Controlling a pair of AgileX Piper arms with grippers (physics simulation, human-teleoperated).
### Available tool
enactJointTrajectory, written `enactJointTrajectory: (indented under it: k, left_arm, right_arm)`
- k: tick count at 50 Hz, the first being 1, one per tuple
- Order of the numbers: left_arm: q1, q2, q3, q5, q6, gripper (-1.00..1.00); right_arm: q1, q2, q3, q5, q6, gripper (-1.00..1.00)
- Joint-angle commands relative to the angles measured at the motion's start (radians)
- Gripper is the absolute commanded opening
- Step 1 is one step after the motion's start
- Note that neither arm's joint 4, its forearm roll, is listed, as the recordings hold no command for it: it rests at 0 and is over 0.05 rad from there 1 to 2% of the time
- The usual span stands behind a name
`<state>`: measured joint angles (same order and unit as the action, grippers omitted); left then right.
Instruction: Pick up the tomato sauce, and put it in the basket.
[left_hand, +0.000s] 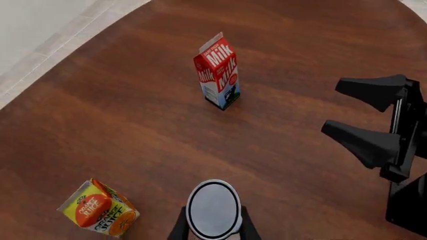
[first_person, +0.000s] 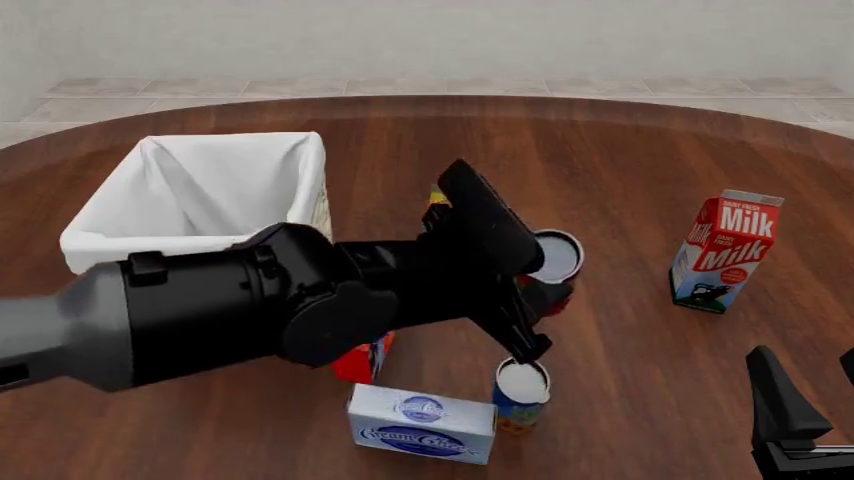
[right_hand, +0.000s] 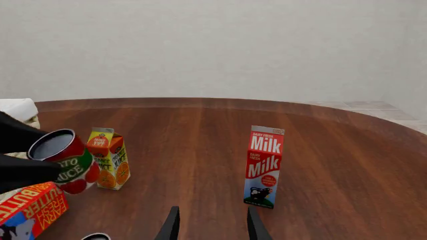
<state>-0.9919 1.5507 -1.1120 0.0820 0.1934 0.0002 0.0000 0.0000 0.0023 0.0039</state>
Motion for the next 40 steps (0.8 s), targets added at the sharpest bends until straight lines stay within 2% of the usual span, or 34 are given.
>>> enactJointTrajectory:
  k: [1, 34, 40]
  left_arm:
    - [0.033, -0.084, 0.031, 0.016, 0.028, -1.0]
    - [0.185, -0.248, 0.064, 0.104, 0.075, -1.0]
    - [0.208, -0.262, 0.095, 0.097, 0.094, -1.0]
  right_arm:
    - [-0.001, 0.002, 0.0, -0.002, -0.001, 1.0]
    - [0.0, 0.002, 0.0, -0.002, -0.002, 1.0]
    - [-0.001, 0.002, 0.0, -0.002, -0.001, 1.0]
